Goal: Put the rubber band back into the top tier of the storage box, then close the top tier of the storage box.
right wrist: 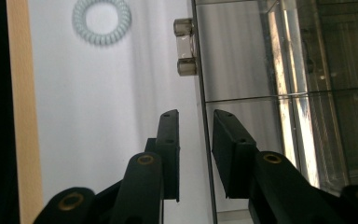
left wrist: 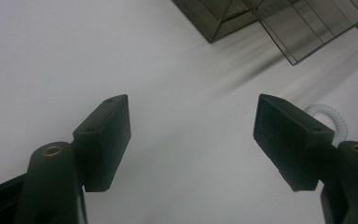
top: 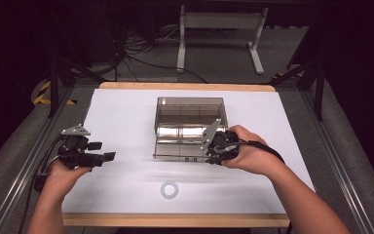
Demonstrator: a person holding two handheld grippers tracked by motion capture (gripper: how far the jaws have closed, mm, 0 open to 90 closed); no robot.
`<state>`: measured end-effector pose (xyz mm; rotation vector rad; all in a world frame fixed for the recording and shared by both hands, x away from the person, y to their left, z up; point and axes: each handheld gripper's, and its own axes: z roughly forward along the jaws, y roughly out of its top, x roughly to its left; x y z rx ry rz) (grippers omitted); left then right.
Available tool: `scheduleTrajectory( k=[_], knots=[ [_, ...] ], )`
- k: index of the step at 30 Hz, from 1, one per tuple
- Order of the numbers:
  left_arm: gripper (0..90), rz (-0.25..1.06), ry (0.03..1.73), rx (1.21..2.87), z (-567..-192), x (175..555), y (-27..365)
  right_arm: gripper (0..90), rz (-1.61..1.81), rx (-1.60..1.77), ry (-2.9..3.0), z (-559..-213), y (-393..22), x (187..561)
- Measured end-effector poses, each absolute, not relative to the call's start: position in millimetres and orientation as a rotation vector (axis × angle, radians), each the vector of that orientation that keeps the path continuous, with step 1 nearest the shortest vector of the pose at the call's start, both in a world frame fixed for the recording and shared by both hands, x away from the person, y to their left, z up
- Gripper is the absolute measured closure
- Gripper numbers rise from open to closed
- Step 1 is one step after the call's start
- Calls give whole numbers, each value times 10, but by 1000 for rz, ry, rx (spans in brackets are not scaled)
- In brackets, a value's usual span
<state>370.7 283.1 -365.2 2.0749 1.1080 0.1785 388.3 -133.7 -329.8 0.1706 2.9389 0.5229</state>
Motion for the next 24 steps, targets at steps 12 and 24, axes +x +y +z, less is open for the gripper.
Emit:
scheduleTrajectory(
  k=[12,24],
  knots=[
    [281,176,1098,2086,-3649,3767,2777,668,727,368,2906,-3194,-1337,3716],
    [281,181,1099,2083,-3641,3757,2793,654,924,464,2871,-3389,-1227,3612]
  ],
)
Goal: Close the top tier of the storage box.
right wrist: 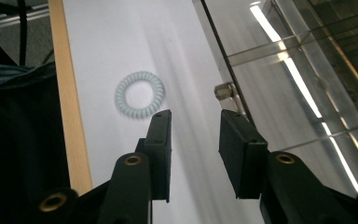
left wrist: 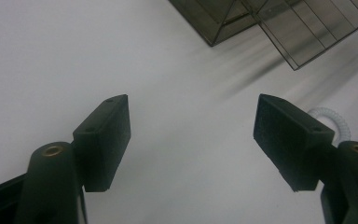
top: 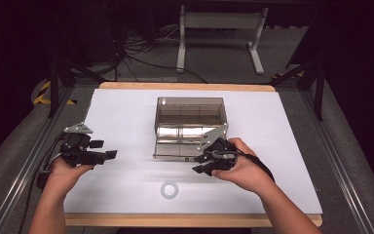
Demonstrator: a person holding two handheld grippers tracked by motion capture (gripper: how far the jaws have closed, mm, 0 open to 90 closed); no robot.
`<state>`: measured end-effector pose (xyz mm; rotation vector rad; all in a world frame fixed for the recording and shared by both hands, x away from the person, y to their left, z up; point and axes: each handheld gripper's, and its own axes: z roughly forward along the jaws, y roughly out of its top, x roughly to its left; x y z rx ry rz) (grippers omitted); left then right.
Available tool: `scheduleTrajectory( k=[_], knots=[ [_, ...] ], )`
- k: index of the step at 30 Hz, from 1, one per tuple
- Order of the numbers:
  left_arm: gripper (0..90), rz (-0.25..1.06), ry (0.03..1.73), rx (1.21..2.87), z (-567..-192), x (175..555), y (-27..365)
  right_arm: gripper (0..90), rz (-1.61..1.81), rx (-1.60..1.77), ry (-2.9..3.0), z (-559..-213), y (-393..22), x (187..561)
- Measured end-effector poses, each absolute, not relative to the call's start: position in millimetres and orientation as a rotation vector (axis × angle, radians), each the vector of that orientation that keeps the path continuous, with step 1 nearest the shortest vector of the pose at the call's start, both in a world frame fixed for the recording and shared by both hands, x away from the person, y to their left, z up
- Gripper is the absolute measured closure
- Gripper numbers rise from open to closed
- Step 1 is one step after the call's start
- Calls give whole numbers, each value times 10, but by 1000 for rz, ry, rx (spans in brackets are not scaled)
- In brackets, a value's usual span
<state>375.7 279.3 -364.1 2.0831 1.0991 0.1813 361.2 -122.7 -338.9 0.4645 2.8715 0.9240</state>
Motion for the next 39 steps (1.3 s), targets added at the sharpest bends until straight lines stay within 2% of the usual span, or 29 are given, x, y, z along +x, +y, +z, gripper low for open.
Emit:
scheduleTrajectory(
  k=[26,39],
  knots=[
    [284,174,1099,2110,-3663,3735,2767,660,969,566,2839,-3707,-1036,3541],
    [281,171,1113,2118,-3669,3660,2804,667,944,516,2898,-3883,-764,3548]
  ],
)
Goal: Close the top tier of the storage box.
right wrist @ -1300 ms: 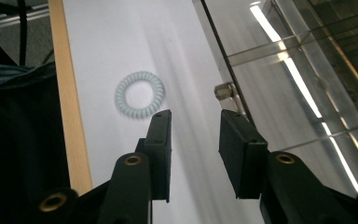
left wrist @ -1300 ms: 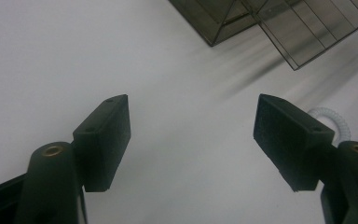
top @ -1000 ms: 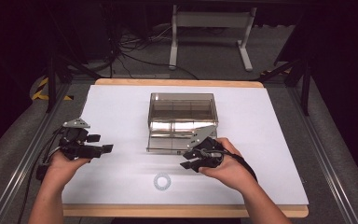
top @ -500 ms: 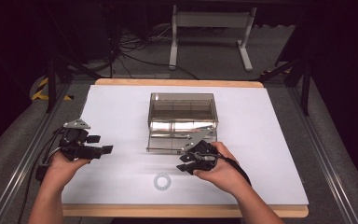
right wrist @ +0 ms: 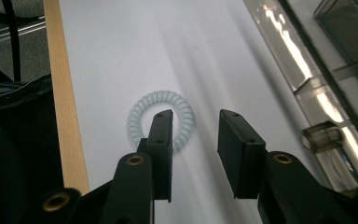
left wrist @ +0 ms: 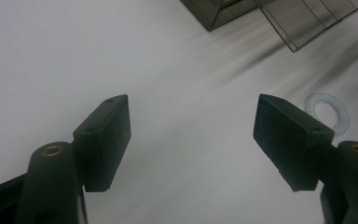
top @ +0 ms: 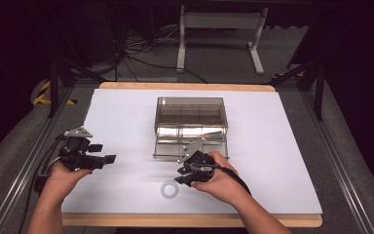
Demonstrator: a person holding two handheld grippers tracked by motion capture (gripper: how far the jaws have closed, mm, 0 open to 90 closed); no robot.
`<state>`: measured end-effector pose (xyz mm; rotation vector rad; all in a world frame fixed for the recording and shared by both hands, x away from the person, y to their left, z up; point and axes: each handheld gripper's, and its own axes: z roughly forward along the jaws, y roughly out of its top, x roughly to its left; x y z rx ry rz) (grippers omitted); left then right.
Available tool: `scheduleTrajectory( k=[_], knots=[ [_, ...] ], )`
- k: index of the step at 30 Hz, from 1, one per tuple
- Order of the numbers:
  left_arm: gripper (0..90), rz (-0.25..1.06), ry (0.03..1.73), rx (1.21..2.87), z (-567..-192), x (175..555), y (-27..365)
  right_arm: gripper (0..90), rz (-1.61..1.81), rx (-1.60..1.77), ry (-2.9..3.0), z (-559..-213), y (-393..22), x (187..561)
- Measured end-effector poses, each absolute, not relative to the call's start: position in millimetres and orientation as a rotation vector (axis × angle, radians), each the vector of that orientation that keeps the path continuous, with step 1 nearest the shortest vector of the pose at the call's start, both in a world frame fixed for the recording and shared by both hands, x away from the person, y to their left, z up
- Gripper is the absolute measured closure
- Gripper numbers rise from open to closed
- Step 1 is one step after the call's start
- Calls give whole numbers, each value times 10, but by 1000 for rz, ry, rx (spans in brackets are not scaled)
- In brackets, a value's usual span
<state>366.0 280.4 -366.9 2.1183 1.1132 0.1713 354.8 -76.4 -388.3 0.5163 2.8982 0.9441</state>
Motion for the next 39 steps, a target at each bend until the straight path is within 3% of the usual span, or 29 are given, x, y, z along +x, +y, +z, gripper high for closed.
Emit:
scheduleTrajectory(
  k=[17,39],
  knots=[
    [279,175,1135,2134,-3696,3622,2866,680,812,499,2943,-4157,-527,3609],
    [278,170,1130,2145,-3686,3624,2854,832,685,455,2945,-4237,-392,3566]
  ],
)
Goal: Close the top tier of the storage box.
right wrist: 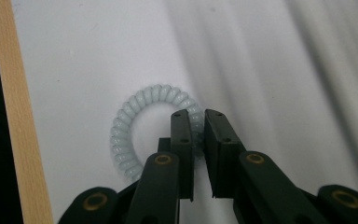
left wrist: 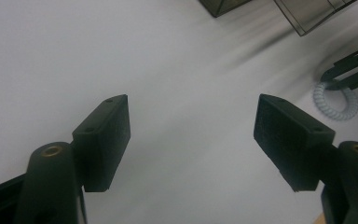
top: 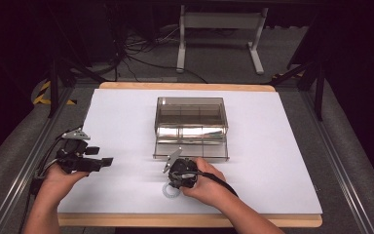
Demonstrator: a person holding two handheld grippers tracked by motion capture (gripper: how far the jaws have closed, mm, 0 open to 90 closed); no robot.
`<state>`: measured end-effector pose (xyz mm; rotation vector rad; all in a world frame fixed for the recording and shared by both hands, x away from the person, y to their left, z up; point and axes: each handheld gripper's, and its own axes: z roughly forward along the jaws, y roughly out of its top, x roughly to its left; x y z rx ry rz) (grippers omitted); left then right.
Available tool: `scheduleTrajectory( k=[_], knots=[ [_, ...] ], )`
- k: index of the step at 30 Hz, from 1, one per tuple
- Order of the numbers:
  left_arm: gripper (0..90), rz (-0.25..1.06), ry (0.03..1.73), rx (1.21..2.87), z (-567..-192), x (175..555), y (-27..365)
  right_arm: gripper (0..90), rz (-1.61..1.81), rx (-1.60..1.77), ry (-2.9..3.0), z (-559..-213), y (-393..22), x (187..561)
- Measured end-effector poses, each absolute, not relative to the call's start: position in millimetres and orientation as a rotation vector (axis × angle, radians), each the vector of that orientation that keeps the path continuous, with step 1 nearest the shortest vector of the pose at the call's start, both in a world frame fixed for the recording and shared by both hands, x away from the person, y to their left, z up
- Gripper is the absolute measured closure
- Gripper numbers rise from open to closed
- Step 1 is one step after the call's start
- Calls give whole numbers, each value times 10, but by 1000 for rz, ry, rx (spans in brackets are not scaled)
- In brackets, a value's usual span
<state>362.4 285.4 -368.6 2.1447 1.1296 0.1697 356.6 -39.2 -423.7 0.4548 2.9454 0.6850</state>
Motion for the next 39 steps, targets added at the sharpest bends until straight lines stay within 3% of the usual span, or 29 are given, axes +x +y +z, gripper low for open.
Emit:
scheduleTrajectory(
  k=[12,39],
  knots=[
    [277,163,1127,2150,-3687,3621,2848,838,616,453,2984,-4179,-380,3588],
    [273,173,1136,2145,-3689,3636,2852,840,755,431,3006,-3633,-622,3658]
  ],
)
